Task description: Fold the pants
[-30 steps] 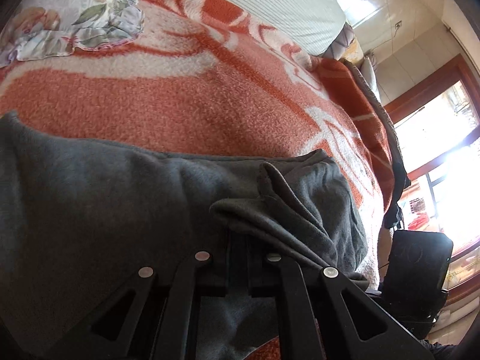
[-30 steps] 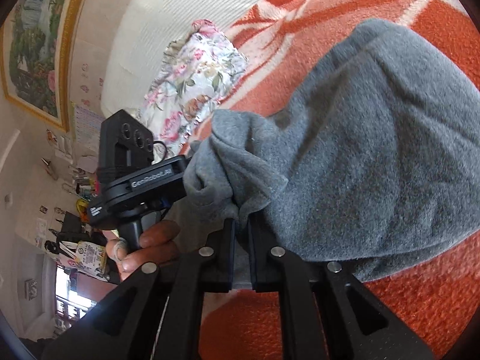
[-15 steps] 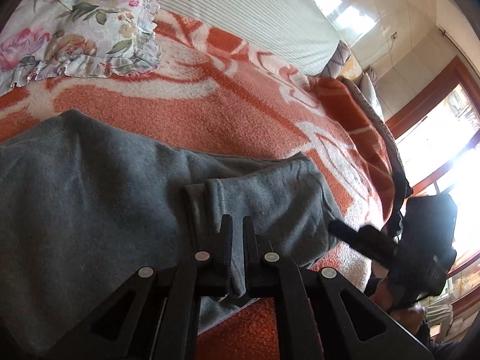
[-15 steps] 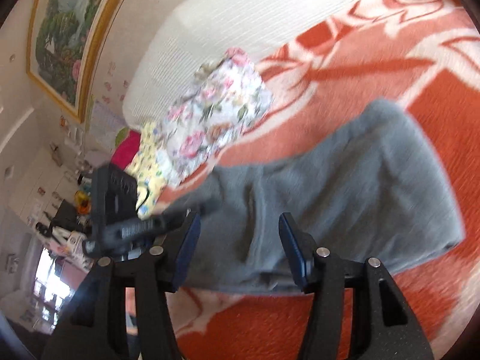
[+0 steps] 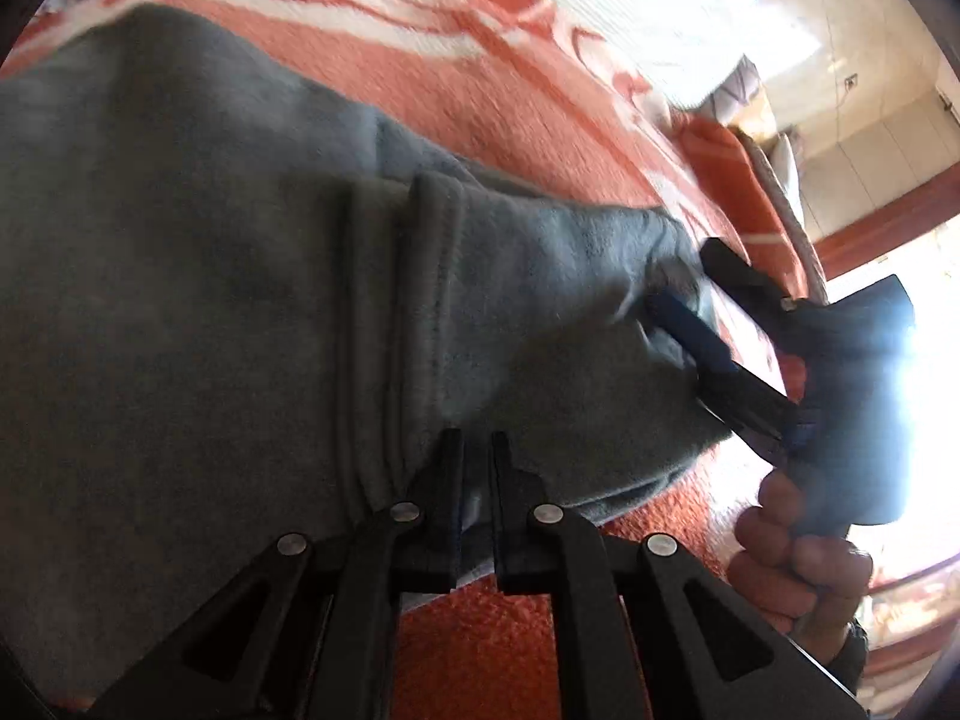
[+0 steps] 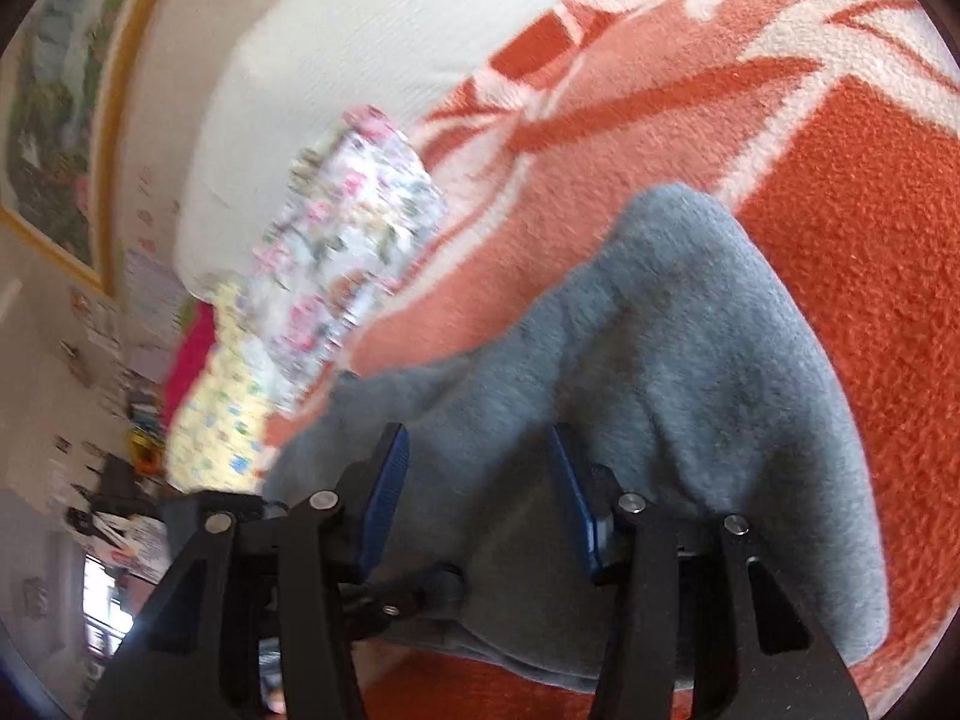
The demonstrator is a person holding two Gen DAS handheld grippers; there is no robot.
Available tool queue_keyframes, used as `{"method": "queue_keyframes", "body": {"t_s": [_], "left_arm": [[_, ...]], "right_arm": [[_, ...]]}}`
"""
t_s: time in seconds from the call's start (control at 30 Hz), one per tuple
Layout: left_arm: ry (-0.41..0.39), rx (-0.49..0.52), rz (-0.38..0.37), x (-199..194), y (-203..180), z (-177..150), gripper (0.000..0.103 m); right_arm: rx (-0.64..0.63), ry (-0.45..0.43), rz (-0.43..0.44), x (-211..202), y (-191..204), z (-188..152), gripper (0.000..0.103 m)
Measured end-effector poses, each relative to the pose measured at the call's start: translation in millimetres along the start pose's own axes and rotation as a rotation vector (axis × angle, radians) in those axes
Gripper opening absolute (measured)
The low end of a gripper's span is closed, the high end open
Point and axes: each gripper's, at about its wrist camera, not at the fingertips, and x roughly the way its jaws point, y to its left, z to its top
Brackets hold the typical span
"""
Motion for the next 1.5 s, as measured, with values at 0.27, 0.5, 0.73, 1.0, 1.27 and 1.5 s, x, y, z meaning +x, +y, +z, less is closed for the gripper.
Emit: {"method": "queue_keyframes", "body": {"t_s": [0.27,0.5,0.73,1.0,1.27,1.5], "left_arm": [[-0.208,0.006,0.174,-36.6,-6.4,-29.2,0.011],[-0.395,-0.021,0.344,-82.9,2.4,-53.5,0.012],[-0.463,-0.094,0.358,-114.4,4.9,-91.5,0.015],[-0.488,-0.271,0.382,-154.8,36.1,-112.6,0.017],[-0.478,-0.517,0.387,-183.3,91.8,-135.0,0.028],[-0.549,-0.739,0.347,-226.5,139.5,-153.0,0.04]], "right_arm": [[0.063,-0.067,0.128,-2.5,1.9,2.4,0.051],[0.219,-0.145,0.211,-4.5,0.8,19.3,0.052],[0.209,-0.197,0.35,-4.0,46.9,20.1,0.057],[-0.186,-0.048,0.187,18.6,103.7,-12.4,0.061],[-0.51,0.212,0.212,64.8,172.8,-44.2,0.061],[-0.755,0.431,0.207,130.7,244.7,-65.2,0.063]]}}
